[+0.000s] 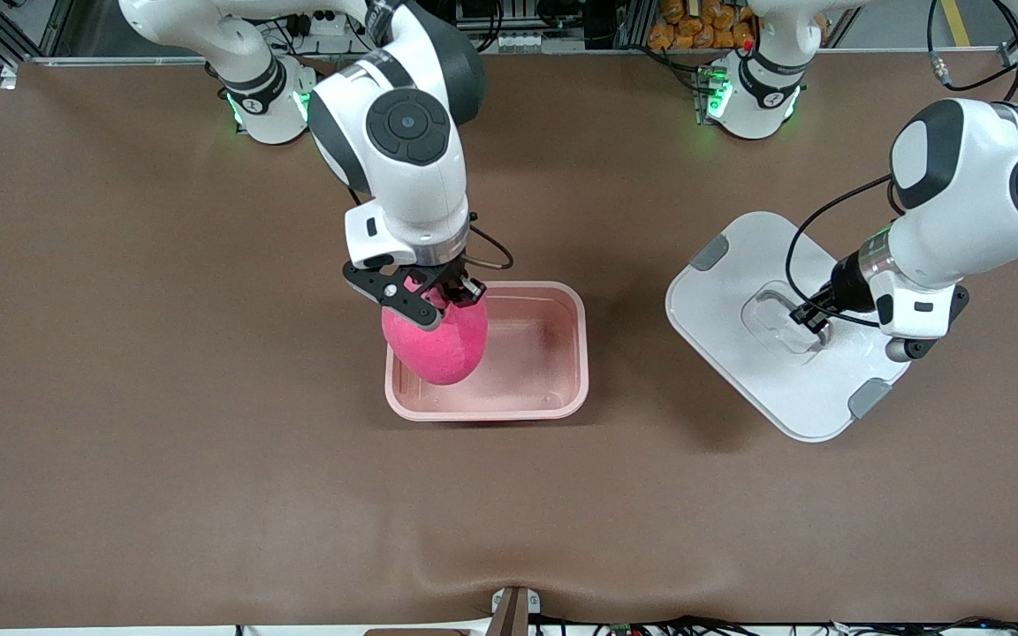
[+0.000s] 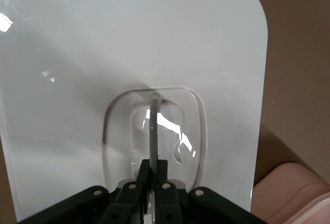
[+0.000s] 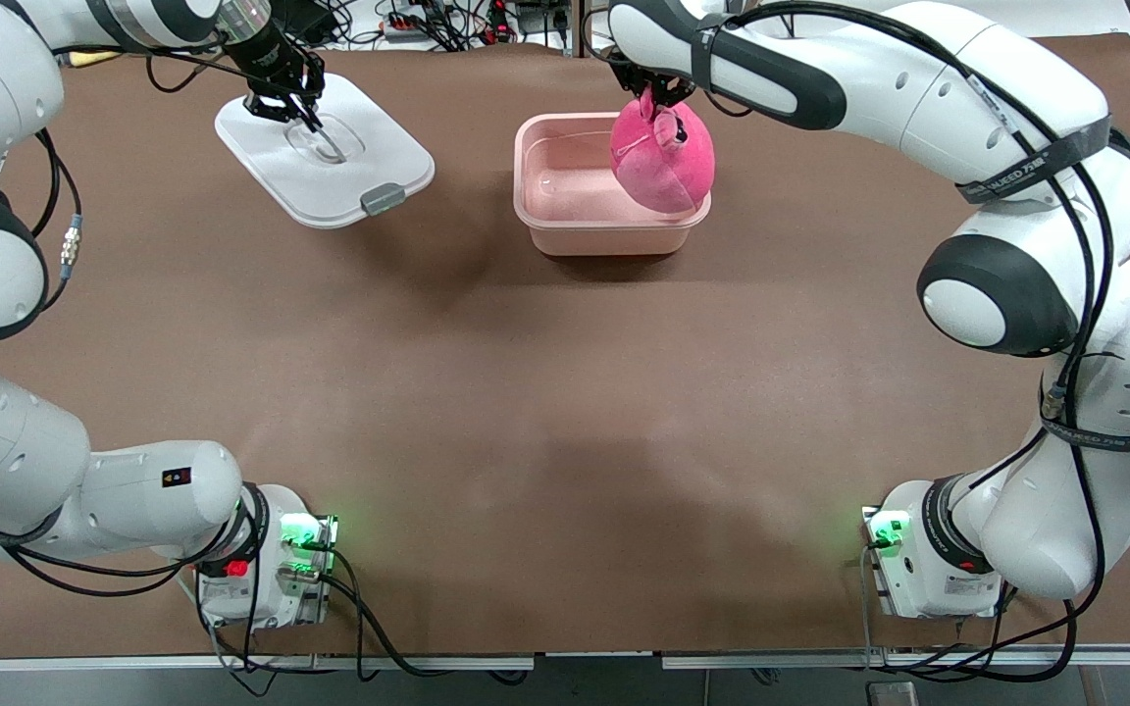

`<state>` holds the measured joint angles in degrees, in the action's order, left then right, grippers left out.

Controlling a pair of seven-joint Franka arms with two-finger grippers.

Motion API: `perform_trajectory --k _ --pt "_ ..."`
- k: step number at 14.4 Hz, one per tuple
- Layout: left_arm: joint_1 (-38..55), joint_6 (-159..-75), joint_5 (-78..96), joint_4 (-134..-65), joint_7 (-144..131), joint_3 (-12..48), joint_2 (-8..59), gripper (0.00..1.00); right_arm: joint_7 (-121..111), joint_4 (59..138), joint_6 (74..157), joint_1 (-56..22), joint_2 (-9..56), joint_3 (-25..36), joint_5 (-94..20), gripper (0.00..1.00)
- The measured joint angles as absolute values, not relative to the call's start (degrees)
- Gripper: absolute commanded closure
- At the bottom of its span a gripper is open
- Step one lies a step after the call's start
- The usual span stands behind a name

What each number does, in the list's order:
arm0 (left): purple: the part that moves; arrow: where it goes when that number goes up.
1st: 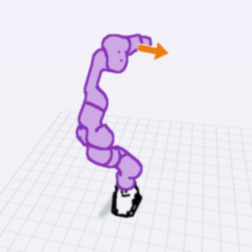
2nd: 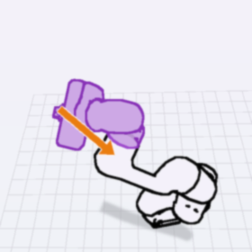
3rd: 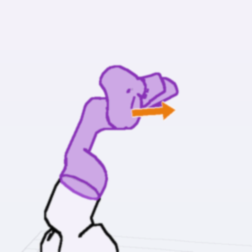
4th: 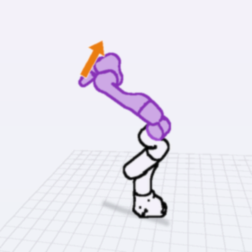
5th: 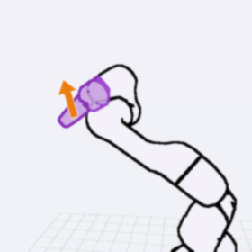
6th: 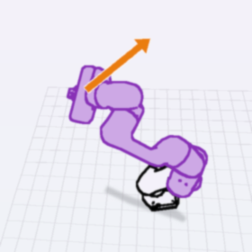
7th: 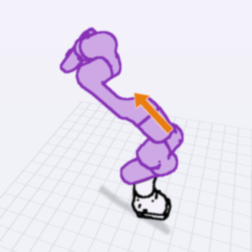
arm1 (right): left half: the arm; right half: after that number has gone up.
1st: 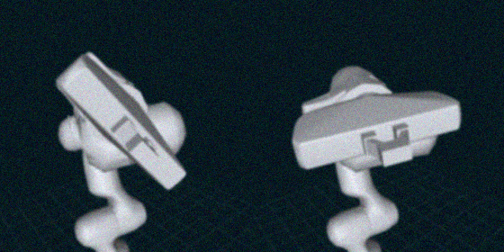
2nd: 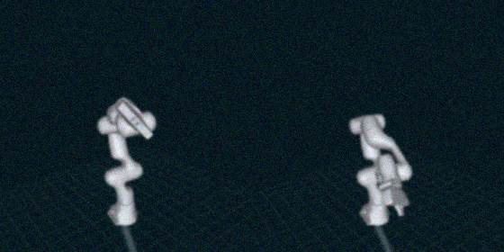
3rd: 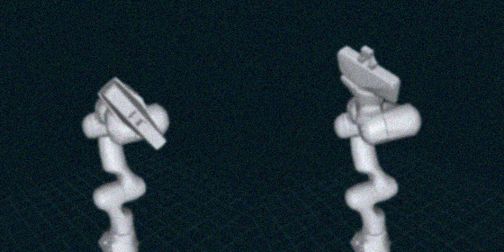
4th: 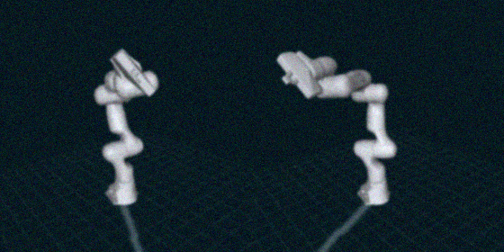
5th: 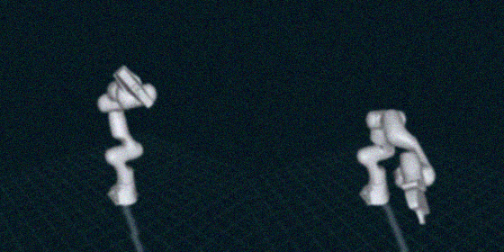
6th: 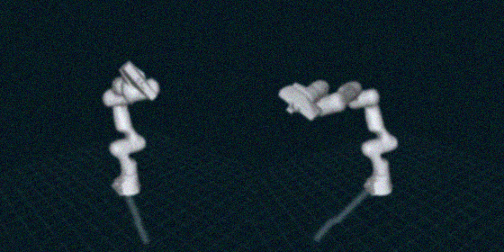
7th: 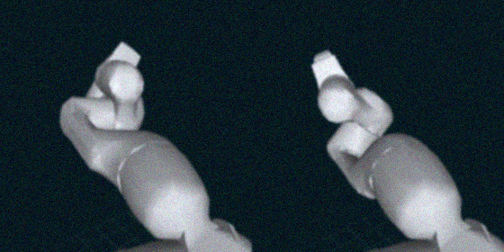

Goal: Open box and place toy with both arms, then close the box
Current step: 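Lower the pink toy into the open box with the right gripper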

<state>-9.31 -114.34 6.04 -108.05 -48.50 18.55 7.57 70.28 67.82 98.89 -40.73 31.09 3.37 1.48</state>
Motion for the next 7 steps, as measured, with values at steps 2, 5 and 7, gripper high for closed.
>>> perform_trajectory --k 2,5,7 --pt "-9.32 -114.33 6.04 -108.05 -48.17 18.51 7.62 1.00 70.28 67.67 99.99 -40.54 31.75 3.38 1.48 1.00" --pt "-9.33 -114.28 6.04 -108.05 -47.74 18.48 7.62 1.00 70.28 67.59 101.44 -40.52 33.04 3.36 1.48 1.00" --pt "-9.33 -114.11 6.04 -108.05 -47.60 18.47 7.63 1.00 70.29 67.52 101.58 -40.53 34.48 3.30 1.48 1.00"
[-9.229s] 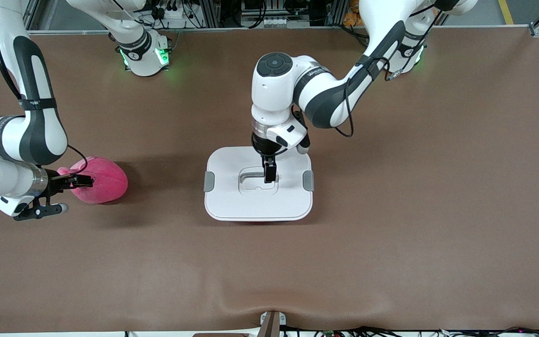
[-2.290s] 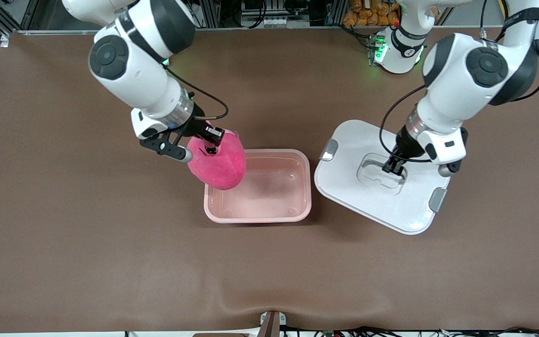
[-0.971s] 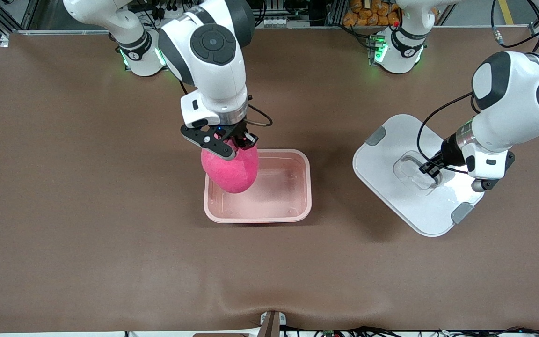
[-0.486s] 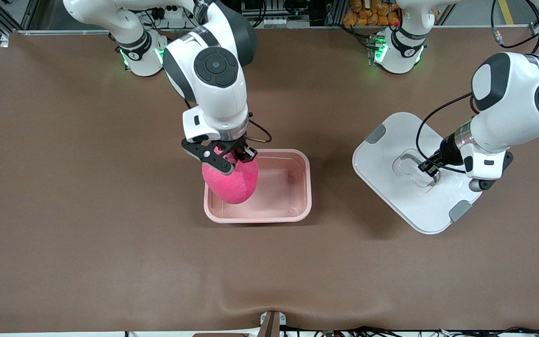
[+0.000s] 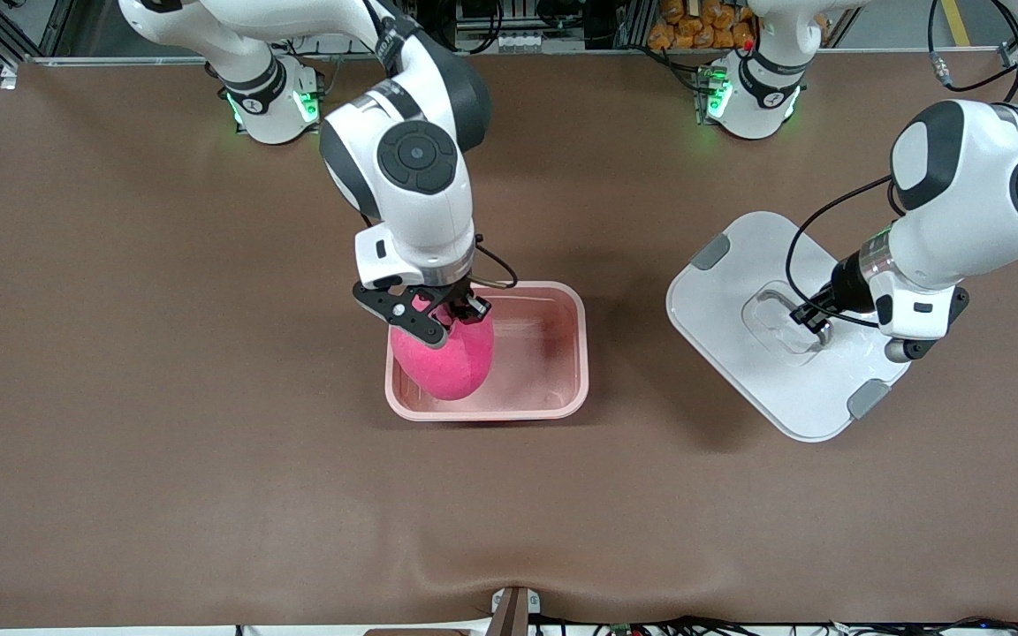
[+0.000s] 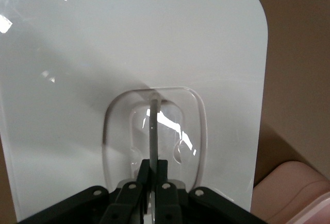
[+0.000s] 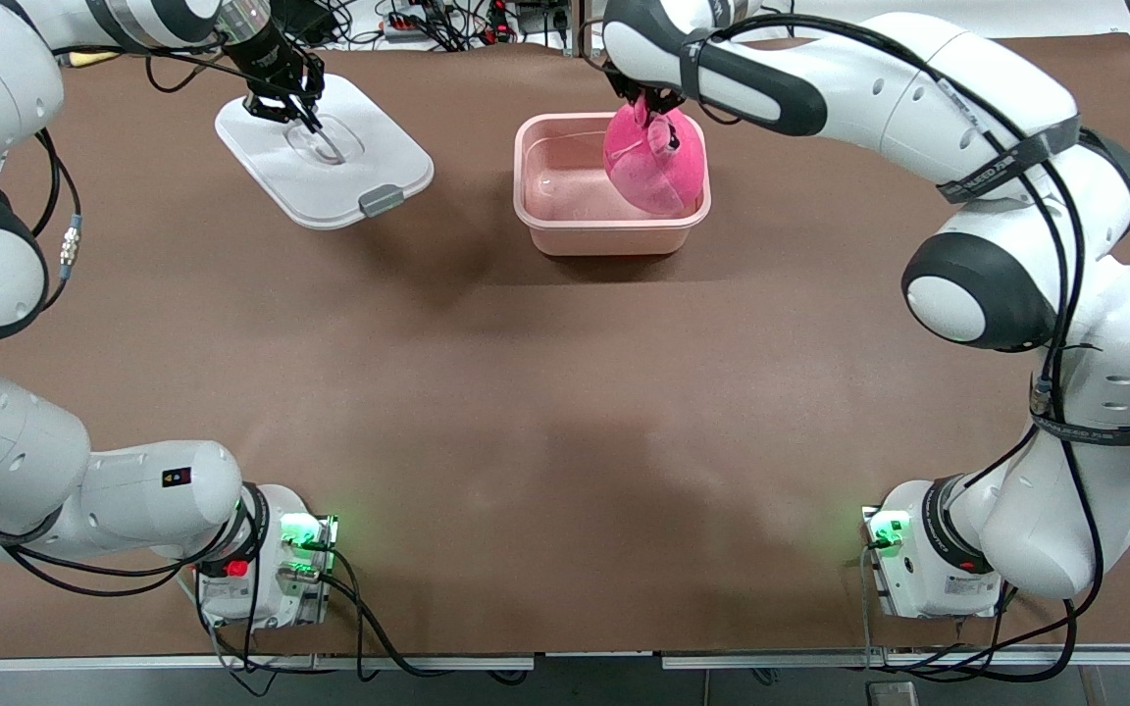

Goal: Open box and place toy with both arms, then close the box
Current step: 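Lower the pink toy into the open box with the right gripper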

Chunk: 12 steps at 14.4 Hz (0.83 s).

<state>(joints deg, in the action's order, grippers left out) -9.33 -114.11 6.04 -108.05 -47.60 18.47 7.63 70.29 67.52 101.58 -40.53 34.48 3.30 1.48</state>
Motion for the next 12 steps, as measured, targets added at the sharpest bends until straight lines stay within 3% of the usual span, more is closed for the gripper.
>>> perform_trajectory --k 4,12 --pt "-9.43 -113.96 6.04 -108.04 -47.54 18.38 7.63 1.00 70.93 67.48 102.87 -40.59 37.93 3.21 1.48 1.00" --pt "-10.56 -113.79 6.04 -108.04 -46.18 18.35 7.81 1.00 75.82 67.92 113.27 -41.29 42.75 2.43 -0.18 1.00"
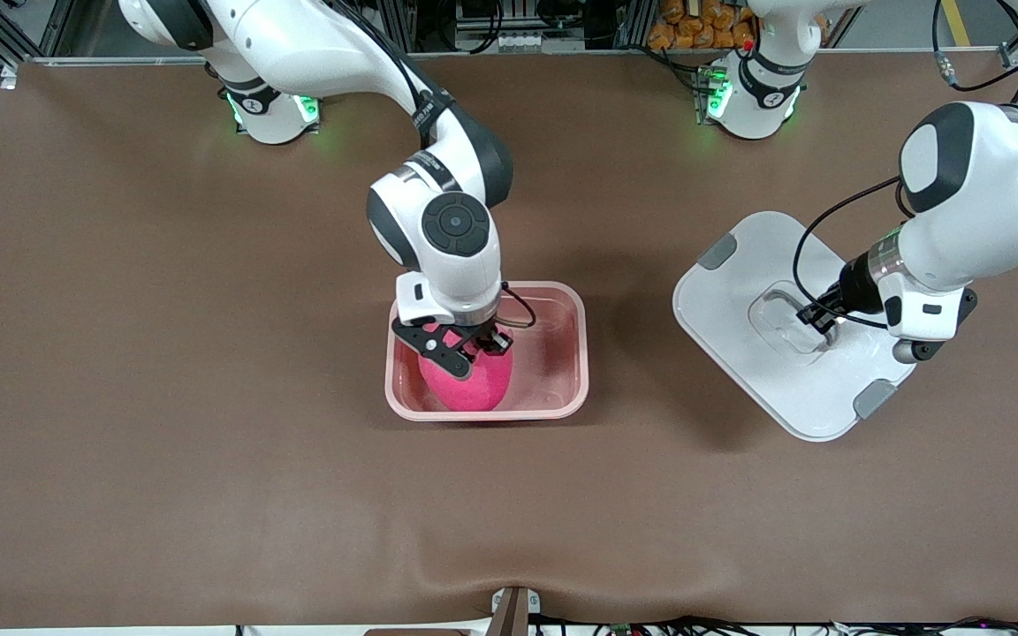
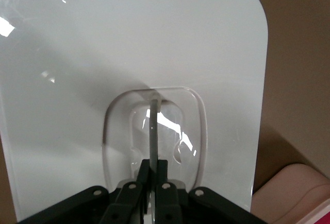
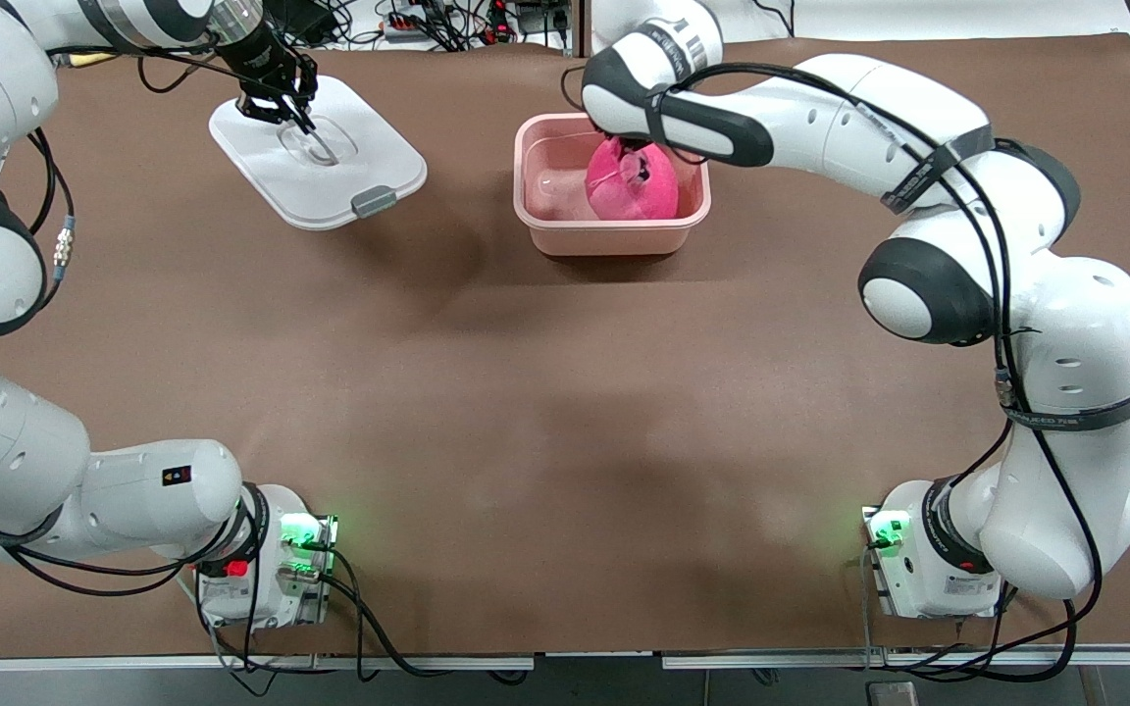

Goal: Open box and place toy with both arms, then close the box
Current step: 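Lower the pink toy into the open box with the right gripper, then open the right gripper to release the toy inside the box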

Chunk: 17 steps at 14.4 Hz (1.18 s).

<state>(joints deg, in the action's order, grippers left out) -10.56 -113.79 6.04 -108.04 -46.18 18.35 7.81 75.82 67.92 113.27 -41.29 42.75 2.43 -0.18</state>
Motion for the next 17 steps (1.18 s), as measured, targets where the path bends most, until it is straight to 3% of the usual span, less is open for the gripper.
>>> perform_trajectory --k 11,12,13,14,17 --pt "-14.39 -113.76 10.01 -107.85 -45.35 18.28 8.52 1.00 77.18 70.22 127.98 -45.79 48.41 1.89 -9.69 1.00" --pt "-14.55 -113.76 10.11 -107.80 -45.03 18.28 8.53 1.00 77.21 70.22 129.24 -46.04 48.98 1.90 -10.09 0.88" --pt "-14.57 -113.76 10.13 -107.78 -44.73 18.29 8.53 1.00 77.25 70.22 130.24 -46.09 49.47 1.91 -10.18 0.38" --pt "-14.58 -113.76 10.19 -107.76 -44.43 18.29 8.54 1.00 77.25 70.22 130.68 -46.01 49.90 2.03 -10.27 0.00" --pt "-15.08 -113.63 10.24 -107.74 -43.76 18.28 8.60 1.00 79.44 70.22 131.07 -45.39 50.54 2.43 -11.34 0.00"
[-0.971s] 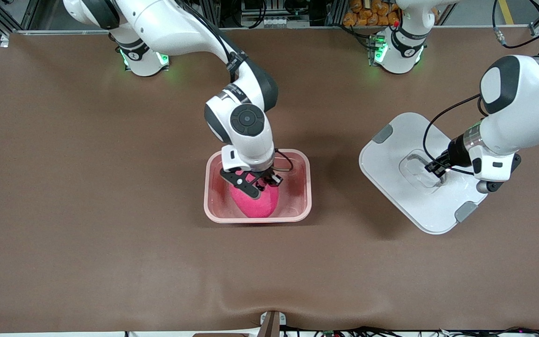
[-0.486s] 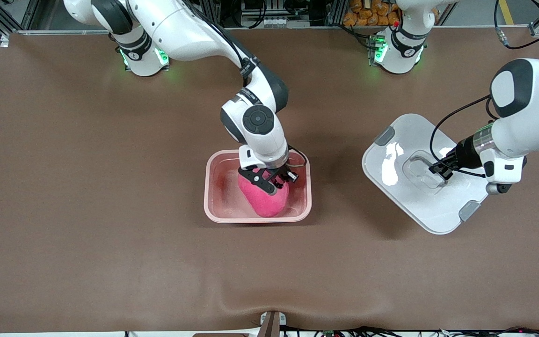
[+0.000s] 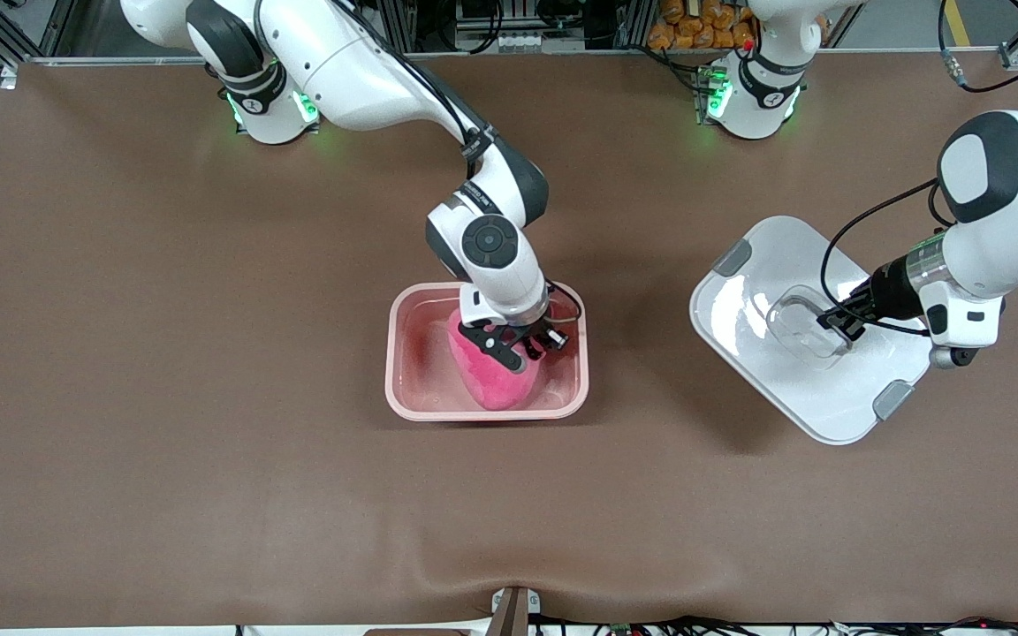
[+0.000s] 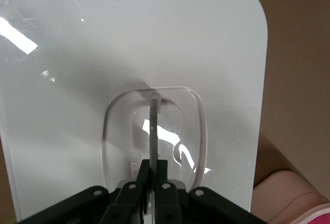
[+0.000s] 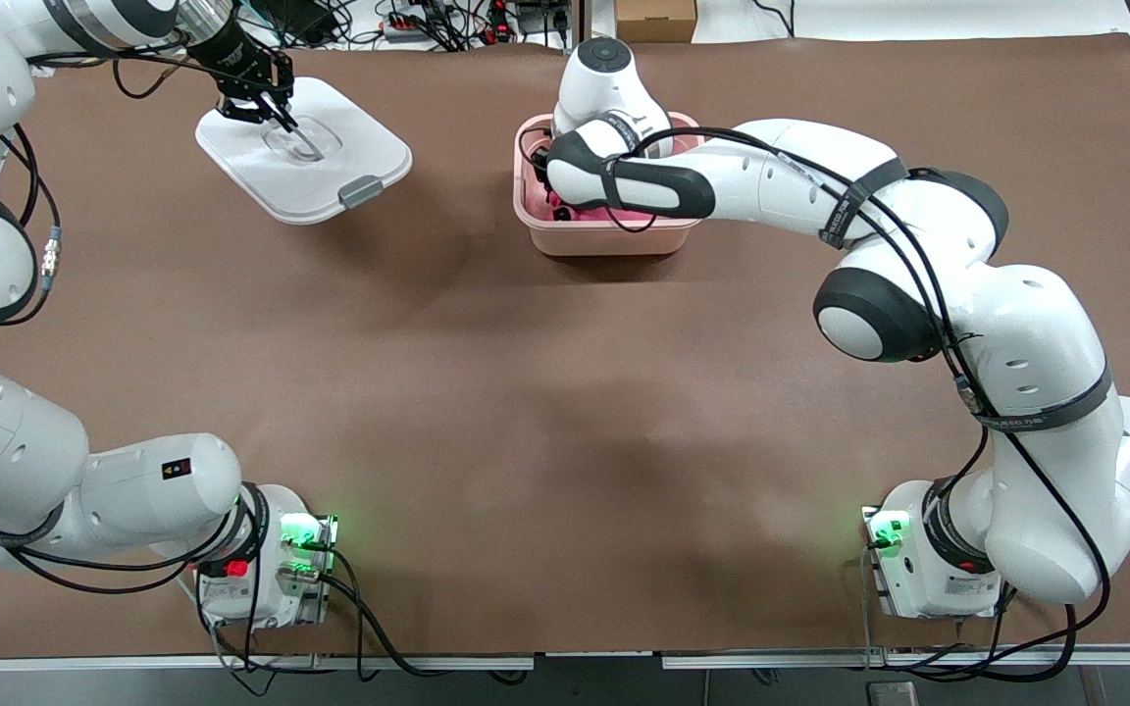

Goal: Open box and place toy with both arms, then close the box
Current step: 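Open the right gripper to release the toy inside the box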

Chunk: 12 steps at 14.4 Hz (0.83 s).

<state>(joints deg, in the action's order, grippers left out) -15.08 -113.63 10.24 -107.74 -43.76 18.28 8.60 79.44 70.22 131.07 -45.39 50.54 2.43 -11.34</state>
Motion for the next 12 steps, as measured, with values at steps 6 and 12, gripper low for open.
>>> perform_trajectory --k 6,12 --pt "-15.26 -109.14 10.30 -103.95 -42.51 18.33 9.84 1.00 81.63 69.58 132.03 -44.11 50.38 2.79 -11.74 0.00" --pt "-14.92 -106.98 10.39 -101.27 -42.97 19.20 10.27 1.00 81.81 68.55 131.11 -42.55 47.28 3.06 -12.10 0.00"
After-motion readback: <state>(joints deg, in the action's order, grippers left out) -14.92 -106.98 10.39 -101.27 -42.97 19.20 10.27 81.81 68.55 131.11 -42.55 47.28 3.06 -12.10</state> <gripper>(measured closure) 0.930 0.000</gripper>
